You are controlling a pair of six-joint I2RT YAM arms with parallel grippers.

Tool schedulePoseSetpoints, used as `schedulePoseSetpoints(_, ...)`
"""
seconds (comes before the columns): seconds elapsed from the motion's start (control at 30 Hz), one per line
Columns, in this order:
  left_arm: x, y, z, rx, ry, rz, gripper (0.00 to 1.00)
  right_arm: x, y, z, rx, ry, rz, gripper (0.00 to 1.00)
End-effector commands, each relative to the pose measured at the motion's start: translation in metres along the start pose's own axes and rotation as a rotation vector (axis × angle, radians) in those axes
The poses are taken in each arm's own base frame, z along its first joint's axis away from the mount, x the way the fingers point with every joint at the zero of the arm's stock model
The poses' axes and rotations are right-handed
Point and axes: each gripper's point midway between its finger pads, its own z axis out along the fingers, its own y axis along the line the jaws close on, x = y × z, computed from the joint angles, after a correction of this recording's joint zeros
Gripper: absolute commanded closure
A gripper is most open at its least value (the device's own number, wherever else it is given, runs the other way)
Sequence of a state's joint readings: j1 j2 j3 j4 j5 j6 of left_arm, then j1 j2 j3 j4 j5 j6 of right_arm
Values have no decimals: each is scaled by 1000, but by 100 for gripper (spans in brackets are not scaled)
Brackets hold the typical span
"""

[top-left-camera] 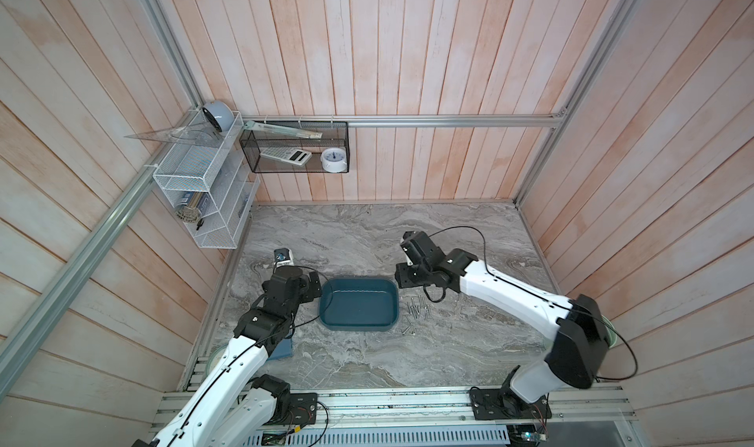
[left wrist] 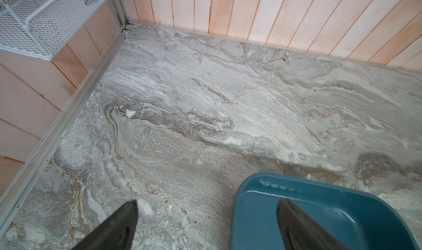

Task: Take out the screws from the storage box
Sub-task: Adjust the storage box at the center of the board, then reset both arms

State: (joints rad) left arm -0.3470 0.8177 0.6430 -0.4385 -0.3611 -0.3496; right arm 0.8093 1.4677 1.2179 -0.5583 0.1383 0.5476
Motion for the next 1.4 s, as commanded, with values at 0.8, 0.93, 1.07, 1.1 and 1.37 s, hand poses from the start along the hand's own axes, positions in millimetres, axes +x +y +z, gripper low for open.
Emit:
schedulePoseSetpoints(0.8,-33,121,32,-548,-502,-215,0,27,-249,-121,711,-843,82,13)
schedulePoseSetpoints(0.93,-18,122,51,-566,-410,-53,0,45,-279,-105,766,-791,176,13)
schedulePoseSetpoints(1.07,-7,124,62,-572,-385,-75,0,55,-296,-84,794,-702,185,11)
schedulePoseSetpoints(1.1,-8,121,66,-554,-377,-62,0,55,-298,-79,797,-689,186,11)
schedulePoseSetpoints(1.37,-20,101,95,-447,-366,-7,0,29,-314,-49,809,-631,155,8)
